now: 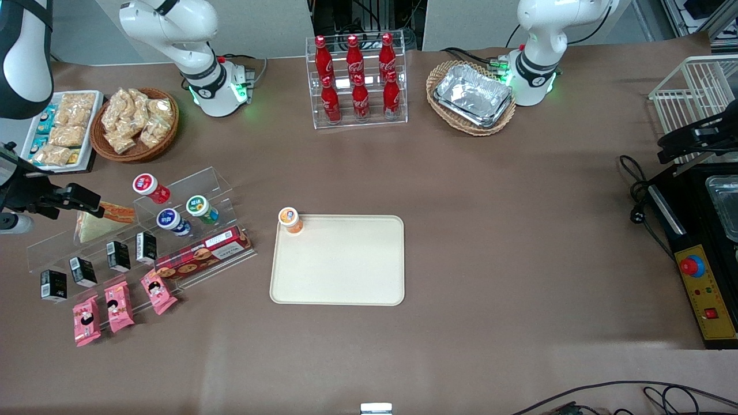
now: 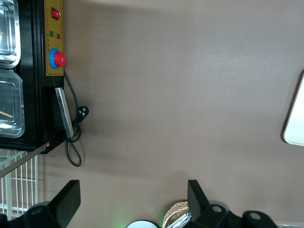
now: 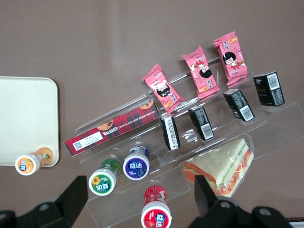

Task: Place sandwich on tray
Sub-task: 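Move the right gripper over the wrapped sandwich on the acrylic rack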

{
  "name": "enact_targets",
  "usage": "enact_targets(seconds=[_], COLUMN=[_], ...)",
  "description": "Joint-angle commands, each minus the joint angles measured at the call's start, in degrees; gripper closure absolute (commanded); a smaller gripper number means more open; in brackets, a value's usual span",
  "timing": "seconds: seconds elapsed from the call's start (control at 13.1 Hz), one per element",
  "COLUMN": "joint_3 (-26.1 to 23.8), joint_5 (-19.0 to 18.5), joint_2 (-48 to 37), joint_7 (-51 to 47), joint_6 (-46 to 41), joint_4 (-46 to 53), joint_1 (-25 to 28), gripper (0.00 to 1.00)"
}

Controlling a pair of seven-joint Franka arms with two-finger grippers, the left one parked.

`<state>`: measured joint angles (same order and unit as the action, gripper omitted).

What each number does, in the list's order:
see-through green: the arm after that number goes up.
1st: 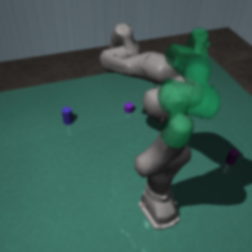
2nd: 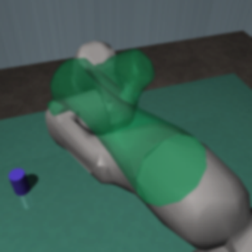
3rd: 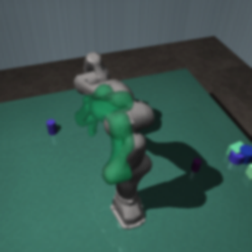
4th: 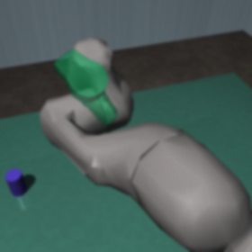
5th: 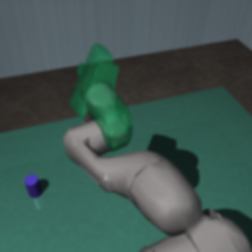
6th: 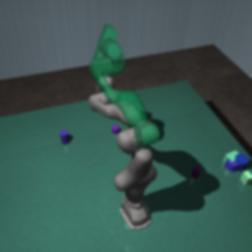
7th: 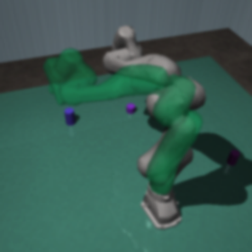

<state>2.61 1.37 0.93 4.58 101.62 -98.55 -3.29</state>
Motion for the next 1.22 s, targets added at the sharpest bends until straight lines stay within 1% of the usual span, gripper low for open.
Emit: enact_targets(seconds=[0.0, 0.23, 0.31, 0.46, 0.53, 0.61, 0.84, 0.99, 1.14], joint_3=[0.0, 0.1, 0.2, 0.4, 0.6, 1.6, 4.6, 5.1, 5.6], joint_5=[-0.8, -0.1, -0.2, -1.1, -2.7, -2.9, -2.5, -2.5, -2.3], joint_2=[-0.1, -0.2, -0.3, -0.5, -0.5, -0.5, -0.2, -0.1, -0.4], joint_7=[0.5, -0.7, -2.9, -12.4, -16.1, -17.7, -27.2, -32.7, -37.3], joint_6=[-0.8, -0.9, -0.9, -1.0, -1.1, -1.2, -3.2, -4.1, -4.5], joint_4=[0.4, 1.1, 1.3, 1.5, 1.5, 1.5, 1.4, 1.2, 1.3], joint_1=[0.3, -0.4, -0.5, -0.6, -0.7, -1.2, -2.2, -3.0, -5.4], gripper=[0.0, 0.0, 0.0, 0.0, 0.0, 0.0, 0.0, 0.0, 0.0])
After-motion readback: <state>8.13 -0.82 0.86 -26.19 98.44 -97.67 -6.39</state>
